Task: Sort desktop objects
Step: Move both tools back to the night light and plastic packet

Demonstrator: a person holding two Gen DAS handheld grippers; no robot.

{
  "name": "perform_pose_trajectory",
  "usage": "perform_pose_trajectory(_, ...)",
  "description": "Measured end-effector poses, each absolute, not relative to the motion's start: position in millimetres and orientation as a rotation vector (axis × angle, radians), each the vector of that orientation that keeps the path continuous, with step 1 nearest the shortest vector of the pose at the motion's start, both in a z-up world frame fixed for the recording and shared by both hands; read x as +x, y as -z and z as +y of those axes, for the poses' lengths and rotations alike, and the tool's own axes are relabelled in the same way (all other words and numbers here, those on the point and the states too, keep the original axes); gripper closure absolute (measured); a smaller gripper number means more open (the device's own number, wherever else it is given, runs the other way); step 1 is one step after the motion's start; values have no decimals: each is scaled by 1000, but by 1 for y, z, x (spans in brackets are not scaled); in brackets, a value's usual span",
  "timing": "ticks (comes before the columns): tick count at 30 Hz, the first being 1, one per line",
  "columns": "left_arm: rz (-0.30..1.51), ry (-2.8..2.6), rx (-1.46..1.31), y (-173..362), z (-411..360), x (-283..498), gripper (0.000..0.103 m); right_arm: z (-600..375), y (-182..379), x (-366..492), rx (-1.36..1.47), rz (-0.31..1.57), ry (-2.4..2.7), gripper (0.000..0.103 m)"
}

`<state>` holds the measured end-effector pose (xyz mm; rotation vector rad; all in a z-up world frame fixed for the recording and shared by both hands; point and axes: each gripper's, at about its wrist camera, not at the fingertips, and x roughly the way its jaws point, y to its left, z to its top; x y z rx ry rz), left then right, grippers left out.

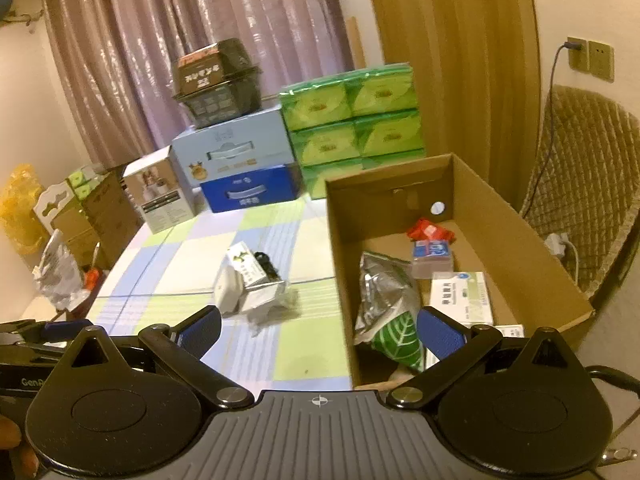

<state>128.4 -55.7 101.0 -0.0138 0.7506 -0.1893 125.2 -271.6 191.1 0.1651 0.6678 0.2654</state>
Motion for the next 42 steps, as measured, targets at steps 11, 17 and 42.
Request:
perform_pose_trajectory(11,755,104,1,-94,-6,120,1,-230,-194,121,135,665,-366,2)
perform_pose_trajectory(17,767,92,20,-88,12,122,1,-201,-187,122,87,675,-427,2)
perform_pose_trajectory(42,843,158,100,6,53,206,1,-144,-68,215,54,817,-409,2)
